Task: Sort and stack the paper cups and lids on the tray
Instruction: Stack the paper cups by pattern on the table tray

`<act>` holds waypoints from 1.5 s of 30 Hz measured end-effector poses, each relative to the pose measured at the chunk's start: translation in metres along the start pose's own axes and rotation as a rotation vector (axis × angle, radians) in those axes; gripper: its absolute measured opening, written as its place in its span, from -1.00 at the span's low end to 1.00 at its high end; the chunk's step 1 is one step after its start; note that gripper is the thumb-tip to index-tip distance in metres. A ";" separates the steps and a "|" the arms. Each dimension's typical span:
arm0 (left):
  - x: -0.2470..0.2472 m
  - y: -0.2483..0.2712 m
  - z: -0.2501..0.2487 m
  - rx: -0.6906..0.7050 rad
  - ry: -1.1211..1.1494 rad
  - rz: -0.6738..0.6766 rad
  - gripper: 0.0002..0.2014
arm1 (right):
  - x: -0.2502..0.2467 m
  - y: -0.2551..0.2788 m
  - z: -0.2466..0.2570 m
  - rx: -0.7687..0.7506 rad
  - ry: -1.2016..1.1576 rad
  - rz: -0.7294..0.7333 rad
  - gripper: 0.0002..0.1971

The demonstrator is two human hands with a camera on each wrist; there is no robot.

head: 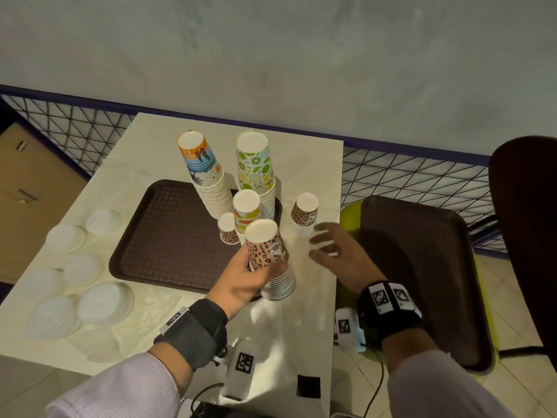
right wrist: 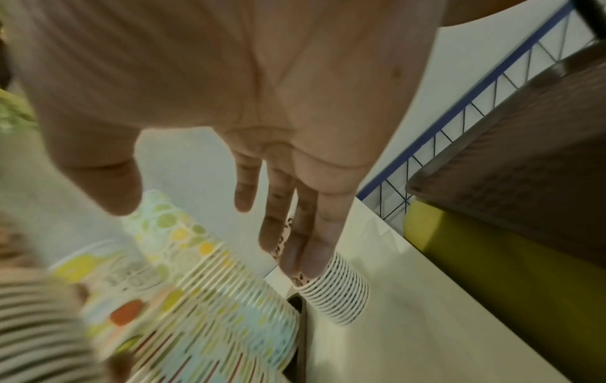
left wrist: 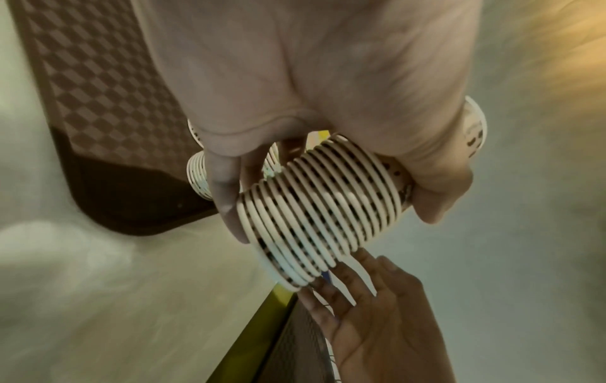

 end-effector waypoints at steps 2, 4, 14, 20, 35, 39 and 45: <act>-0.011 0.005 0.001 -0.015 -0.035 -0.018 -0.43 | -0.014 -0.021 -0.003 0.001 0.024 -0.125 -0.44; -0.023 0.008 0.003 -0.038 -0.051 -0.041 -0.34 | -0.022 -0.049 -0.011 0.022 0.078 -0.271 -0.37; -0.065 0.024 -0.002 -0.015 -0.124 -0.167 -0.24 | 0.011 -0.132 -0.045 0.148 0.028 -0.381 0.03; -0.087 0.026 -0.007 -0.015 -0.118 -0.229 -0.27 | 0.026 -0.142 -0.053 0.197 0.062 -0.402 -0.10; -0.136 -0.007 -0.017 0.049 0.015 -0.353 -0.12 | 0.014 -0.098 -0.039 0.113 0.039 -0.601 -0.19; -0.151 -0.034 -0.018 0.059 0.011 -0.378 -0.10 | 0.019 -0.056 -0.048 0.116 -0.047 -0.649 -0.24; -0.165 -0.065 -0.016 0.110 -0.168 -0.425 -0.39 | 0.057 0.007 -0.041 0.038 -0.150 -0.566 -0.36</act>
Point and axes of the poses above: each hand's wrist, its own y-axis away from the middle knuckle, its own x-axis out of the palm, z = x × y, the point moved 8 cm from there along -y, towards the middle knuckle, and after that the axes turned 5 degrees about x, right-handed, at the moved point
